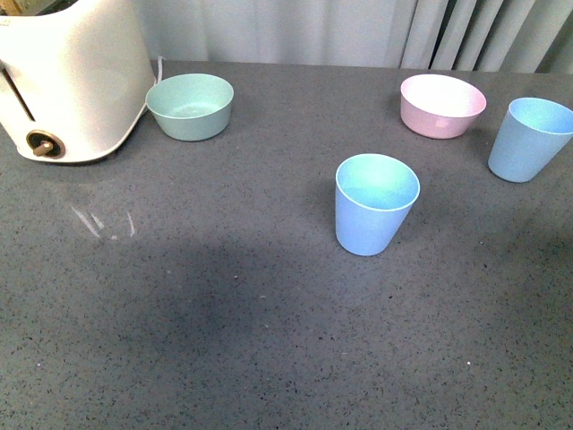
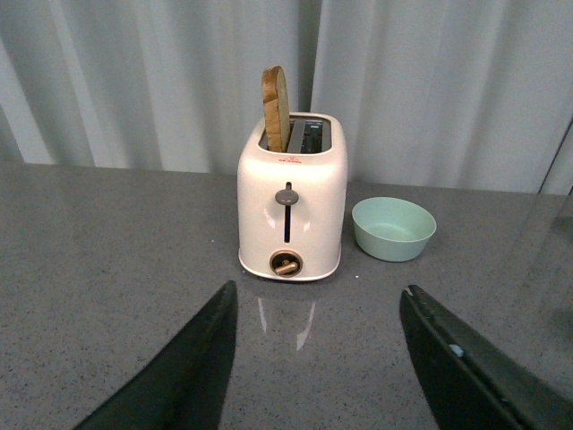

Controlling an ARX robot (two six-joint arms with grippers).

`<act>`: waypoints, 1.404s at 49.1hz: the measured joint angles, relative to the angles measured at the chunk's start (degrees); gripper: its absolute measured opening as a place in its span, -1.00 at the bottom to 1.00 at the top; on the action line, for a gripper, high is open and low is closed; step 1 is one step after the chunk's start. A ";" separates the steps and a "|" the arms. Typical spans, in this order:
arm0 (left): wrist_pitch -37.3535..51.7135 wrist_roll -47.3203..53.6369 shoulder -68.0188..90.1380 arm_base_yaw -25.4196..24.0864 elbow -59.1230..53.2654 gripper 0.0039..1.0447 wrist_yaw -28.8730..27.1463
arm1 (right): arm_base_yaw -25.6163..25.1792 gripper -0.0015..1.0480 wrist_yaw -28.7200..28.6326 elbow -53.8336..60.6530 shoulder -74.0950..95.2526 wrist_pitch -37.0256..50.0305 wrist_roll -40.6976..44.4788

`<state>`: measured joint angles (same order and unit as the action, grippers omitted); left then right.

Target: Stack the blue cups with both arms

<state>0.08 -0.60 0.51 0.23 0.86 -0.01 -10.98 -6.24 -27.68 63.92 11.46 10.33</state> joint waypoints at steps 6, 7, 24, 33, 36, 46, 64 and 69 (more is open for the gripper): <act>0.00 0.00 0.00 0.00 0.00 0.55 0.02 | 2.56 0.83 1.16 -10.43 18.80 1.53 5.18; 0.00 0.00 0.00 0.00 0.02 0.62 0.00 | 3.02 0.83 1.38 -11.91 21.16 1.42 6.01; 0.00 0.11 0.00 0.00 0.00 0.84 0.00 | 8.87 0.83 6.69 -31.15 38.51 -3.78 13.16; 0.00 0.11 0.00 0.00 0.02 0.84 0.00 | 10.29 0.83 7.21 -35.17 42.91 -4.39 14.86; 0.00 0.11 0.00 0.00 0.00 0.84 0.00 | 10.84 0.83 7.61 -35.98 44.54 -4.42 15.06; 0.00 0.11 0.00 0.00 0.00 0.84 0.00 | 12.68 0.77 8.24 -37.83 48.74 -4.33 15.28; 0.00 0.11 0.00 0.00 0.02 0.84 0.00 | 15.34 -0.23 11.02 -41.24 55.10 -3.34 18.14; 0.00 0.11 0.00 0.00 0.00 0.84 0.02 | 15.23 -0.59 11.02 -41.24 55.63 -3.30 18.08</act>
<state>0.08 -0.49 0.51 0.23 0.86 0.01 4.25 4.78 -68.93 119.55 8.16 28.40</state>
